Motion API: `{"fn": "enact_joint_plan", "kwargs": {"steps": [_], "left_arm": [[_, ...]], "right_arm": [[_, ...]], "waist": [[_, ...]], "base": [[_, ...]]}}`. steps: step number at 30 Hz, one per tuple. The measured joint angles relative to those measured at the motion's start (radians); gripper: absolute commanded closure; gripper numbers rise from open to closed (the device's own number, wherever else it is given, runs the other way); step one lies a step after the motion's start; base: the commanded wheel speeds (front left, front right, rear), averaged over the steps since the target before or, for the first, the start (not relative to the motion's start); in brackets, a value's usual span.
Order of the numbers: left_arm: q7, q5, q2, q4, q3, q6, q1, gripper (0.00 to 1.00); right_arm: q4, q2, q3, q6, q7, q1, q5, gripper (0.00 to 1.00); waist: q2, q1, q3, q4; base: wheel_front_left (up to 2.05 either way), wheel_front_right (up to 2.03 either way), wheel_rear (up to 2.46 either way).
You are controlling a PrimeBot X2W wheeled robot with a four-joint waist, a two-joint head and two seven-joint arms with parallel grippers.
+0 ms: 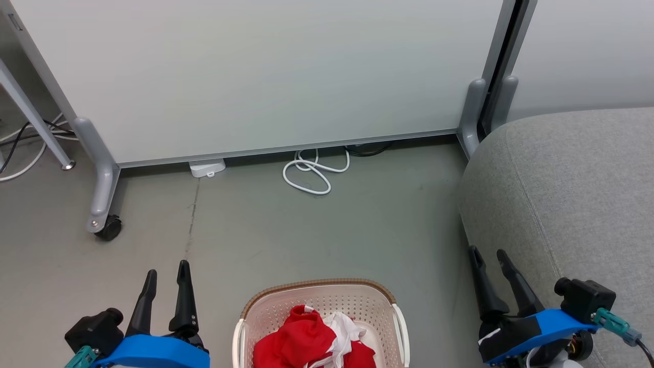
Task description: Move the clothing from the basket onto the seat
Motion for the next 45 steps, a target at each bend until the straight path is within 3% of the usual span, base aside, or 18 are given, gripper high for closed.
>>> {"fn": "enact_joint_plan", "kwargs": {"steps": [45], "left_arm": [[-0.092, 0.277, -0.004, 0.019, -0.01, -0.011, 0.006, 0.0]], "right_arm": [[0.001, -0.003, 0.038, 0.0, -0.074, -0.008, -0.331, 0.0]], "waist": [[-0.0001, 0.0, -0.005, -0.008]], "base": [[0.0, 0.0, 0.0]]}}
